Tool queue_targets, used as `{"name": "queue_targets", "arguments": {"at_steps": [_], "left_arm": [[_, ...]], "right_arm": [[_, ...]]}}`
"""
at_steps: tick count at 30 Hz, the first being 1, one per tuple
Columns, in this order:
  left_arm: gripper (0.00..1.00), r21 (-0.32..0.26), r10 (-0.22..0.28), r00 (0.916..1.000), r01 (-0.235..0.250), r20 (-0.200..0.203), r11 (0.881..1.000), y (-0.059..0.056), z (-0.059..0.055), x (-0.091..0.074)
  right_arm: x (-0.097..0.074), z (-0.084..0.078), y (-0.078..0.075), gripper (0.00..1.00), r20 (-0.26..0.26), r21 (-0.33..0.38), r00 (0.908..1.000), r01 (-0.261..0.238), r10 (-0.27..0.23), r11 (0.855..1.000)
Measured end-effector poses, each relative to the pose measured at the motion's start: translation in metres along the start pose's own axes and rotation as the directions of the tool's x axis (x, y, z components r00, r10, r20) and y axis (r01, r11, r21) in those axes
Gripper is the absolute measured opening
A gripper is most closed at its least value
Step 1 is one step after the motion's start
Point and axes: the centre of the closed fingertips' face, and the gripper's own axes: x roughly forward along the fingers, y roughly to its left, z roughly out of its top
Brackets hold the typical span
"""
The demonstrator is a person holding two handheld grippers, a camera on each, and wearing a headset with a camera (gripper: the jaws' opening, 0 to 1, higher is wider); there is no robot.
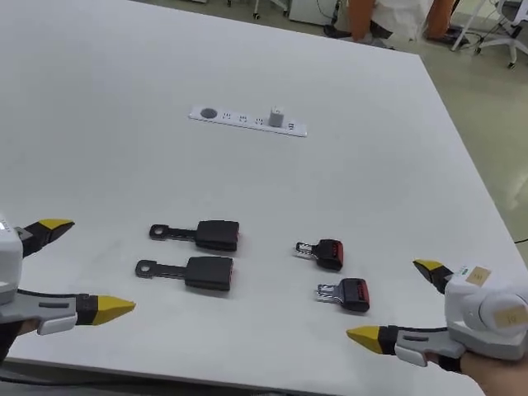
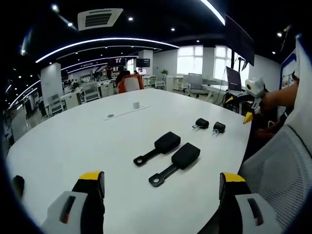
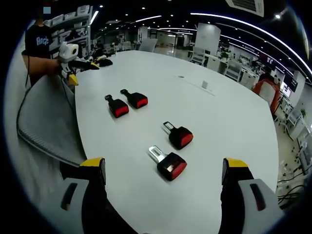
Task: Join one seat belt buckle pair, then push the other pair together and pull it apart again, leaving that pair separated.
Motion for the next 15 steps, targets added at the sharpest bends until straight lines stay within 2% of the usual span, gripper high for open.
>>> {"name": "queue_targets", "arguments": {"at_steps": [15], "left_arm": [[1.00,0.012,-0.003,0.9999,0.003,-0.012,1.000,0.0012,-0.0045,0.0006]], "right_arm": [[-0.0017,-0.0049,-0.0010,1.00,-0.003,0.001,1.0000,0.007,-0.007,1.000]]}}
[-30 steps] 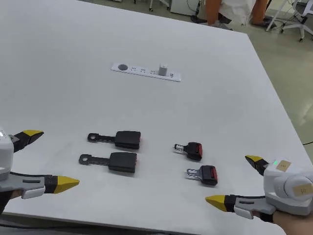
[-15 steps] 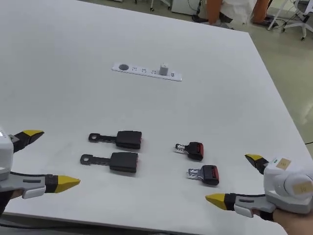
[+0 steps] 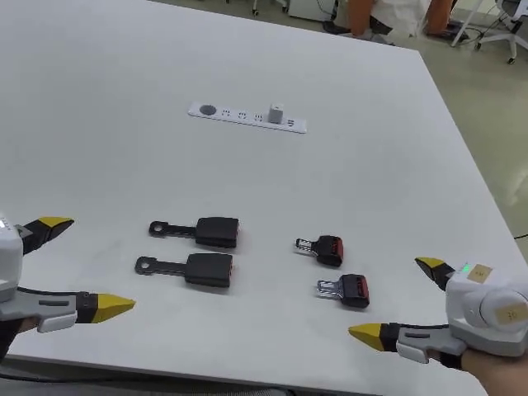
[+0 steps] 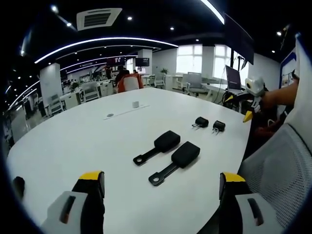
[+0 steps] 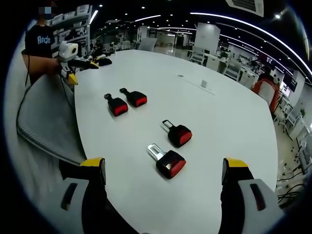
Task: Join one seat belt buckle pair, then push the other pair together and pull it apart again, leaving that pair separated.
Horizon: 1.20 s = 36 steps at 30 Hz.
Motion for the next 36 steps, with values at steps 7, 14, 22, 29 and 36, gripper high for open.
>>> {"name": "queue_targets", "arguments": {"at_steps": [7,14,22,29,36], "left_arm": [[1.00,0.087,-0.034,0.9994,0.034,-0.012,0.996,-0.011,0.000,0.000],[1.00,0.067,-0.024,0.9997,0.025,-0.004,0.997,-0.007,0.001,-0.002],[1.00,0.075,-0.035,0.9993,0.036,-0.012,0.997,-0.009,0.000,0.000],[0.97,0.077,-0.048,0.9983,0.051,-0.033,0.996,-0.012,-0.002,0.000],[0.98,0.094,-0.045,0.9971,0.051,-0.061,0.994,-0.009,-0.008,0.002]], "right_arm": [[0.000,-0.007,0.000,1.00,-0.033,-0.027,0.9995,0.000,-0.001,1.000],[0.000,-0.004,0.001,1.00,-0.030,-0.027,0.9996,0.002,-0.003,1.000],[0.000,-0.001,0.002,1.00,-0.020,-0.023,0.9998,-0.003,0.003,1.000],[0.003,-0.006,0.005,0.96,-0.054,-0.046,0.9983,-0.024,0.022,0.999],[0.006,-0.006,0.008,0.91,-0.074,-0.081,0.9963,-0.051,0.045,0.995]]}}
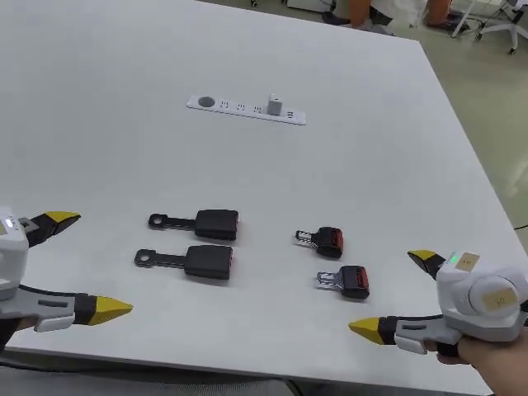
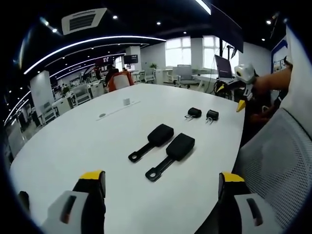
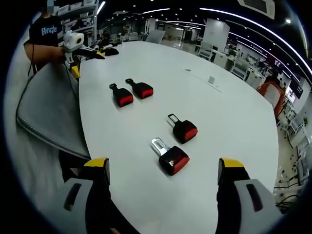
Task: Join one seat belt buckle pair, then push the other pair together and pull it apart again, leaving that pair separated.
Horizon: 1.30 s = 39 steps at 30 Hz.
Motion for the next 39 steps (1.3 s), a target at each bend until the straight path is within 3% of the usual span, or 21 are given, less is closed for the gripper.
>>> {"name": "queue_targets", "arguments": {"at_steps": [7,14,17,23,25,31,39], "left_arm": [[0.92,0.054,-0.023,0.9985,0.026,-0.049,0.998,-0.002,-0.001,0.003],[0.88,0.099,-0.063,0.9934,0.072,-0.096,0.992,-0.006,-0.002,0.014],[0.84,0.137,-0.086,0.9905,0.100,-0.107,0.986,-0.013,0.003,0.024],[0.79,0.152,-0.141,0.9812,0.161,-0.132,0.975,-0.027,0.009,0.039],[0.73,0.163,-0.177,0.9713,0.203,-0.158,0.966,-0.032,0.008,0.043],[0.71,0.214,-0.203,0.9606,0.242,-0.190,0.947,-0.036,0.011,0.059],[0.63,0.263,-0.247,0.9383,0.308,-0.242,0.914,-0.039,0.011,0.084]], "right_arm": [[0.003,-0.002,-0.002,0.86,-0.039,-0.046,0.9991,-0.020,0.018,0.999],[0.007,0.002,-0.005,0.84,-0.022,-0.087,0.9987,-0.047,0.045,0.995],[0.008,0.003,-0.005,0.79,-0.024,-0.090,0.9974,-0.069,0.067,0.993],[0.016,0.001,-0.009,0.71,-0.044,-0.131,0.9931,-0.114,0.109,0.985],[0.020,-0.003,-0.011,0.69,-0.056,-0.156,0.9913,-0.127,0.119,0.980],[0.028,-0.006,-0.009,0.61,-0.092,-0.220,0.9834,-0.173,0.156,0.960],[0.037,-0.010,-0.011,0.58,-0.129,-0.258,0.9757,-0.206,0.177,0.944]]}}
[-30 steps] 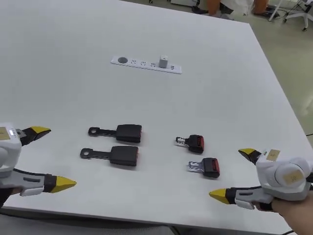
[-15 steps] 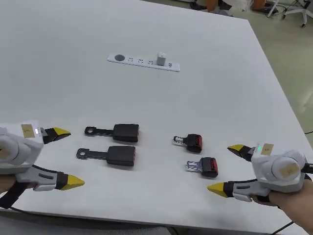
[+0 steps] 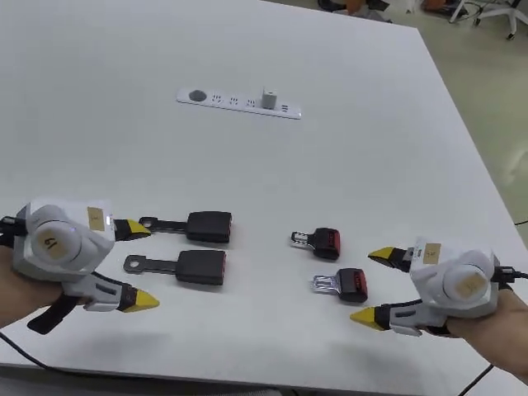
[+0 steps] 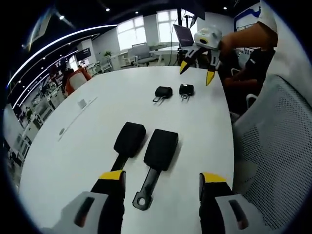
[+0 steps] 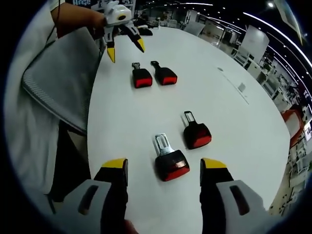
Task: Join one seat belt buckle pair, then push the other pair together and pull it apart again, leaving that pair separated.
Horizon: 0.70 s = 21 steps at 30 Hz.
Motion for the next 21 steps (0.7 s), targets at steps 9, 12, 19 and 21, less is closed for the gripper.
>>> {"name": "queue_targets", "arguments": {"at_steps": [9,12,19,21], "left_arm": [[0.56,0.025,-0.034,0.9991,0.034,-0.027,0.999,0.007,0.002,0.018],[0.55,0.044,-0.046,0.9984,0.048,-0.034,0.998,0.010,0.006,0.023],[0.49,0.046,-0.093,0.9948,0.095,-0.040,0.994,0.008,0.018,0.036],[0.47,0.059,-0.095,0.9937,0.099,-0.058,0.993,0.009,0.017,0.039]], "right_arm": [[0.010,-0.006,0.000,0.47,-0.054,-0.028,0.9967,-0.062,0.060,0.998],[0.013,-0.006,0.000,0.47,-0.060,-0.040,0.9953,-0.078,0.076,0.996],[0.022,-0.012,-0.009,0.46,-0.076,-0.037,0.9933,-0.090,0.087,0.995],[0.023,-0.013,-0.010,0.45,-0.083,-0.044,0.9923,-0.096,0.092,0.994]]}}
